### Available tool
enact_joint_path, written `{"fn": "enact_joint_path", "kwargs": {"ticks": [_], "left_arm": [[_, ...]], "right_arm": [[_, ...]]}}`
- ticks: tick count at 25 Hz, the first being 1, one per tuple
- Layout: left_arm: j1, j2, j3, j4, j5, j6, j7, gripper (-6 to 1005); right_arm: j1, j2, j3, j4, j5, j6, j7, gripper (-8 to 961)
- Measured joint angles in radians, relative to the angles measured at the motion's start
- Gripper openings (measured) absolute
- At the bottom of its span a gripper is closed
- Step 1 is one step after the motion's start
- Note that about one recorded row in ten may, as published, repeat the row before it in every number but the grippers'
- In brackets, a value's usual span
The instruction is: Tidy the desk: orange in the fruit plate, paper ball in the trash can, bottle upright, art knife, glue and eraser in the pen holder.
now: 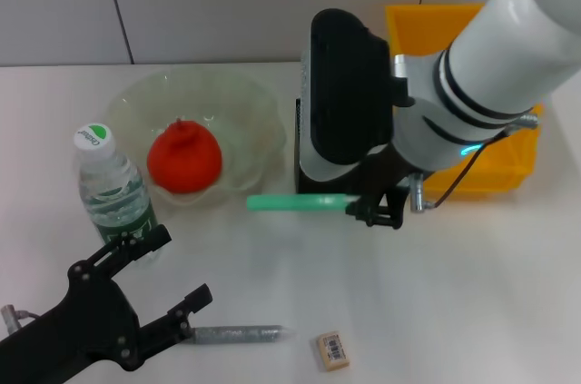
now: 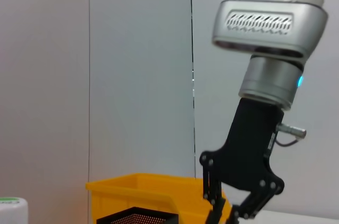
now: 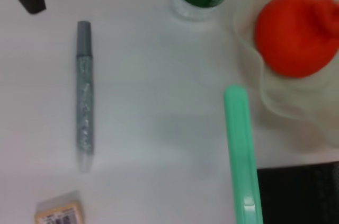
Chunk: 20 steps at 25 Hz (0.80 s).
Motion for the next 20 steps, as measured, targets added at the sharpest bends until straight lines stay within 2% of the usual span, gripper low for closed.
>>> {"fn": "enact_joint_path", "kwargs": {"ticks": [9,20], "left_arm": [[-0.001,0.0,0.0,-0.004,-0.003,0.0,-0.001,811],[-0.004,0.001,0.0,-0.004,-0.003,0.0,-0.003,811]], "right_arm": [[-0.098,0.0,-0.033,0.225,-0.119,-0.013,-0.029,155],[-0.133,0.0,-0.05,0.359,-0.186,-0.026,-0.038,155]]}}
